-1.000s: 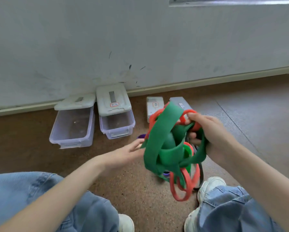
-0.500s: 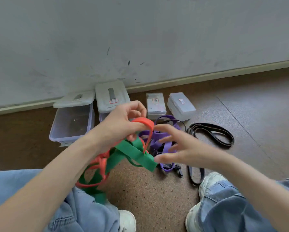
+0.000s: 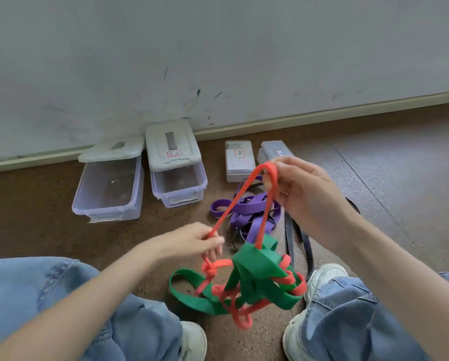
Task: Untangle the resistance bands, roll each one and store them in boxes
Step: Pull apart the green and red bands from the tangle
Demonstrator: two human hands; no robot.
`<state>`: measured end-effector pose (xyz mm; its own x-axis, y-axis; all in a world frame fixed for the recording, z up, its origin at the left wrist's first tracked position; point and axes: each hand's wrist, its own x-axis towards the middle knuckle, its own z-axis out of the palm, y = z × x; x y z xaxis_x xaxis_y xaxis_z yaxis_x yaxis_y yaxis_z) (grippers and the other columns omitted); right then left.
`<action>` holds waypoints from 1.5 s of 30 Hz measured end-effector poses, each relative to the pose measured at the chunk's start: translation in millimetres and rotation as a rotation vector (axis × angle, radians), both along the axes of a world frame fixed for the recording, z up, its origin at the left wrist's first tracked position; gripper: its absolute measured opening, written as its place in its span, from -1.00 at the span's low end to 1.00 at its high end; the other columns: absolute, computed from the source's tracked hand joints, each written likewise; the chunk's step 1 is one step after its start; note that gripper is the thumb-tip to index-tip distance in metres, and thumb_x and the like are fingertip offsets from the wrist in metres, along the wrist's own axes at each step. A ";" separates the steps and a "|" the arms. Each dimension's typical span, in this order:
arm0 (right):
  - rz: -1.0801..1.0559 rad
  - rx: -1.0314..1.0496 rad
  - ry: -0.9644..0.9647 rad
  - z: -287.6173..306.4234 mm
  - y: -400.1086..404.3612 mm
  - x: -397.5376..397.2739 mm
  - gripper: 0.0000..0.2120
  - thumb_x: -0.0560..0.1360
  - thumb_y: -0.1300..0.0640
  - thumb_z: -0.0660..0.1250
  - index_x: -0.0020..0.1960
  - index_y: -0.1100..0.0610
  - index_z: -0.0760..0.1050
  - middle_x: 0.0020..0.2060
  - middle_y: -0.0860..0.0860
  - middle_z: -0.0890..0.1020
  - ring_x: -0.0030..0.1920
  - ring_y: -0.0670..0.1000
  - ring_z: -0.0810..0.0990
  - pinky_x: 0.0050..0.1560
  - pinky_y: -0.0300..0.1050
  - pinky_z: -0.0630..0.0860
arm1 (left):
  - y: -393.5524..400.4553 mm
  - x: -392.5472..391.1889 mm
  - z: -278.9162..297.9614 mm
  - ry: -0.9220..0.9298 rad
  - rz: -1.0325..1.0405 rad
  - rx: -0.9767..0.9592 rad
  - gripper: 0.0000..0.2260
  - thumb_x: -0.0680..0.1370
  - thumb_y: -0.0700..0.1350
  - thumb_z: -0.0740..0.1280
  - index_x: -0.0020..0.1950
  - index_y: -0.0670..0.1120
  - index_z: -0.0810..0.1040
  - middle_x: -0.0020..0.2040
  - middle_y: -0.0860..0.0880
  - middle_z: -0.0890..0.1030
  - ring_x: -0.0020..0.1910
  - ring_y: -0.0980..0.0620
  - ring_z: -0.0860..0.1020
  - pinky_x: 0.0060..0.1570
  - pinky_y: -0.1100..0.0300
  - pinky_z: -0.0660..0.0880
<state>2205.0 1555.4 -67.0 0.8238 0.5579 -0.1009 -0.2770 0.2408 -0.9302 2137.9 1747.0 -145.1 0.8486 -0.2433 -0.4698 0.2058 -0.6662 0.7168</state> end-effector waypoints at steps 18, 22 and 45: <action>0.093 0.092 0.020 -5.8 0.6 -3.2 -0.80 0.40 0.02 0.36 -0.10 0.12 0.65 -0.28 0.04 0.56 -0.35 -0.10 0.52 -0.37 -0.28 0.51 | -10.9 3.0 29.4 0.136 0.107 -0.494 -0.58 0.51 0.10 0.32 0.34 0.07 0.38 0.25 0.17 0.51 0.22 0.29 0.45 0.24 0.31 0.37; -0.052 -0.096 -0.091 0.0 4.1 5.4 -0.82 0.47 0.03 0.31 -0.05 0.13 0.58 -0.26 0.07 0.51 -0.33 -0.04 0.53 -0.34 -0.23 0.56 | -39.1 -7.2 8.0 0.017 0.098 -0.334 -0.83 0.59 -0.14 0.24 -0.08 -0.22 0.54 -0.17 -0.10 0.60 -0.20 0.06 0.58 -0.07 0.28 0.51; -0.152 -0.199 0.433 -27.1 -14.5 -5.7 -0.86 0.46 0.21 0.27 -0.07 0.27 0.53 -0.31 0.18 0.64 -0.43 0.06 0.61 -0.42 -0.19 0.55 | -15.6 -2.4 41.6 0.123 0.307 -0.261 -0.53 0.33 0.43 0.05 -0.06 0.23 0.61 0.04 0.24 0.60 0.10 0.21 0.54 0.18 0.31 0.42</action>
<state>2199.4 1540.9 -94.2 0.7533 0.3699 -0.5437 -0.6233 0.1379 -0.7697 2135.5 1731.4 -103.5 0.8416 -0.1121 -0.5284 0.4613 -0.3600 0.8110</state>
